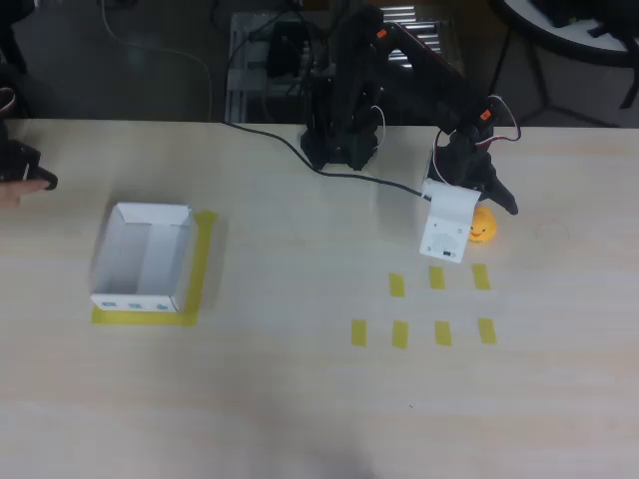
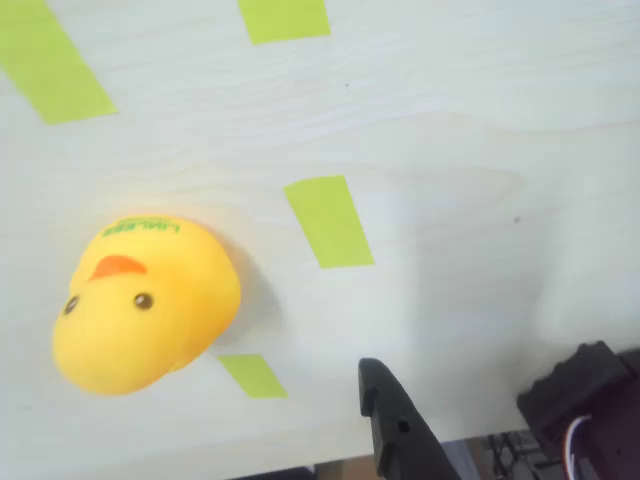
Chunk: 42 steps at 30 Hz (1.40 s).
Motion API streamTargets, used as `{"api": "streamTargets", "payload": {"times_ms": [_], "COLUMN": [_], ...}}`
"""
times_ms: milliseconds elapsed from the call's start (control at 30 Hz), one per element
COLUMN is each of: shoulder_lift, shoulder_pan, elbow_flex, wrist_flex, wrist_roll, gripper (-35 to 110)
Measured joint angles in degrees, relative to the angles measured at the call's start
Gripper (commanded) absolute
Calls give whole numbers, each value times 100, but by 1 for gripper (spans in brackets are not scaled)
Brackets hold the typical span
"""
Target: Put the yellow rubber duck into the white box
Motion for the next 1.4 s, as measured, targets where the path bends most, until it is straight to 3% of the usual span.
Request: {"api": "streamTargets", "payload": {"times_ms": [833,1400], "shoulder_lift": [-290,-475], "shoulder_pan": [0,-176], "elbow_flex": [738,738], "wrist_flex": [-879,-1257], "wrist_roll": [18,492], "gripper": [57,41]}}
